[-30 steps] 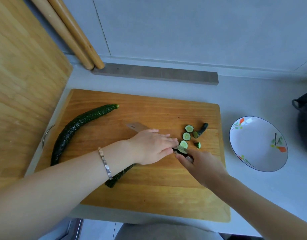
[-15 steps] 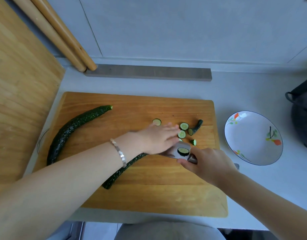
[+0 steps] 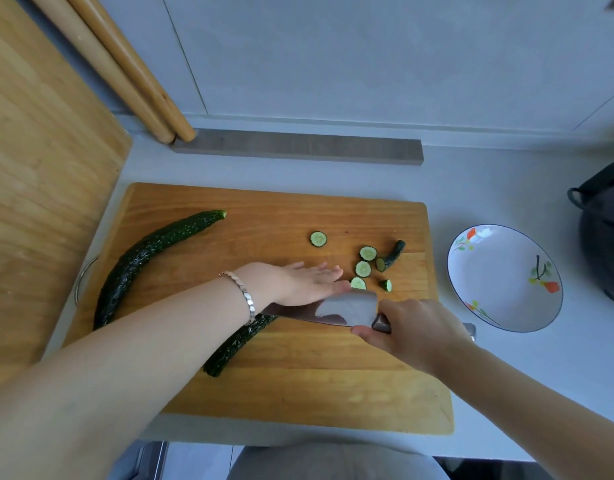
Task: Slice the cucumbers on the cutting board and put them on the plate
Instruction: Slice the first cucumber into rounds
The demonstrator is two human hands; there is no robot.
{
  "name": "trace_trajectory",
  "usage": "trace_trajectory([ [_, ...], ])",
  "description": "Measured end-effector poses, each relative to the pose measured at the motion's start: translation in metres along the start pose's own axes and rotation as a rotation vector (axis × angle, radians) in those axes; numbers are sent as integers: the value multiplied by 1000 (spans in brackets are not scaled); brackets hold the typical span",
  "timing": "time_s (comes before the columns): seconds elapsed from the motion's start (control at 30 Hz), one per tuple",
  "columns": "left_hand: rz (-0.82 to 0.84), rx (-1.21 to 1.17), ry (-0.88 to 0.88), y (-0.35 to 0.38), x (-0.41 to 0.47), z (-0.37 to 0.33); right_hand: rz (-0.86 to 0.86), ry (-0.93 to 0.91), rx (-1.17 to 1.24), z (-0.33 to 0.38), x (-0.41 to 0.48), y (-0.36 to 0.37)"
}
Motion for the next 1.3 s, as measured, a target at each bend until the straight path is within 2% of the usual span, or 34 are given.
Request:
trace_trajectory([
  [0.17,-148,126,-45,-13,7,15,37,43,-7,-10,-7,0],
  [0.3,-350,1,69,-36,-7,8,10,91,17,-19,-7,1],
  [0.37,-382,72,101,-39,-15,11,-3,101,4,-22,-7,1],
  [0.63,-330,174,-76,-33,-6,36,4,99,-7,-21,-10,0],
  [0.73,-404,122,-145,-43,-7,39,8,110,-8,-26,-12,0],
  [0.87,-418,84,-74,-45,-6,20,7,121,-14,-28,-14,-1],
  [1.1,-404,19,-264,-43,0,45,17,89,-6,-17,-14,-1],
  [1.2,-537,14,-268,-60,-16,39,10,164,34,-27,-16,-1],
  [1.3,-901,-20,-195,-92,-60,18,-8,308,350,-39,-18,7],
])
Point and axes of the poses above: each hand's wrist, its own x-axis towards the middle knuckle, its own y-axis out of the palm, z = x × y, the point moved 9 cm from there along x, towards the middle knuckle, and after that the axes turned 2 degrees about y, right-handed, at the moved point
